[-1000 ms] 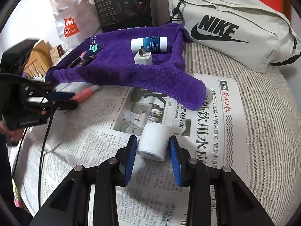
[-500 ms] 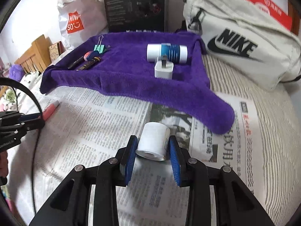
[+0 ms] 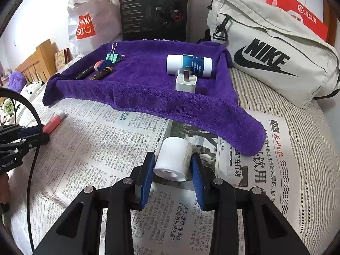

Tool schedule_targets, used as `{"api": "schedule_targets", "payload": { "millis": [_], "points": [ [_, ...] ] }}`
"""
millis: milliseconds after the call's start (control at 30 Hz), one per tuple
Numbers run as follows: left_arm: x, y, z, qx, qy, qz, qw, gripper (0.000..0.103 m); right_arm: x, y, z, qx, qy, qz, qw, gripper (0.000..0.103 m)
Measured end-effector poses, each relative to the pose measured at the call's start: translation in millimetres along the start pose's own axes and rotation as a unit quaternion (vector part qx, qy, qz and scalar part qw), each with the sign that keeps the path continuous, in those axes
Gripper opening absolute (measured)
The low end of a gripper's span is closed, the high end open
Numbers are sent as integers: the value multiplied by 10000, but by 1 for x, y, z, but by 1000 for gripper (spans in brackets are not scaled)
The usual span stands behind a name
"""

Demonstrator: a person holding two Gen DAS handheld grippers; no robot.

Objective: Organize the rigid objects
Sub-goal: 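Carry the tape roll in the right gripper and the pink tube in the left gripper onto the towel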

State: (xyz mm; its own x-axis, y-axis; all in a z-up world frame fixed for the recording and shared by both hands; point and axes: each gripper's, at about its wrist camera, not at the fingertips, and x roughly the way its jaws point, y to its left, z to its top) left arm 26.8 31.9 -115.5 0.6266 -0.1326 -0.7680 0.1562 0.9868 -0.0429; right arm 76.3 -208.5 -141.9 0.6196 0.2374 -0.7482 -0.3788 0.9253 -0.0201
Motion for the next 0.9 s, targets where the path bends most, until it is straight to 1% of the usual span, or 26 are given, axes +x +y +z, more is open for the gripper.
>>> {"api": "schedule_targets", "payload": {
  "millis": [33,100,267,333,433,900],
  "points": [
    [0,-3,0,53,5,15,10000,30,0,-1,0,10,0,11,10000,35],
    [1,-6,0,142,13,74,9999,31,0,-2,0,28,1,28,10000,35],
    [0,-2,0,41,-1,-63,10000,31,1,2,0,-48,5,-74,10000,35],
    [1,-2,0,57,1,-39,10000,31,1,3,0,-52,5,-76,10000,35],
    [1,-5,0,131,9,52,9999,32,1,3,0,-62,9,-148,9999,38],
    [1,-5,0,157,10,74,9998,32,1,3,0,-72,5,-169,9998,38]
  ]
}}
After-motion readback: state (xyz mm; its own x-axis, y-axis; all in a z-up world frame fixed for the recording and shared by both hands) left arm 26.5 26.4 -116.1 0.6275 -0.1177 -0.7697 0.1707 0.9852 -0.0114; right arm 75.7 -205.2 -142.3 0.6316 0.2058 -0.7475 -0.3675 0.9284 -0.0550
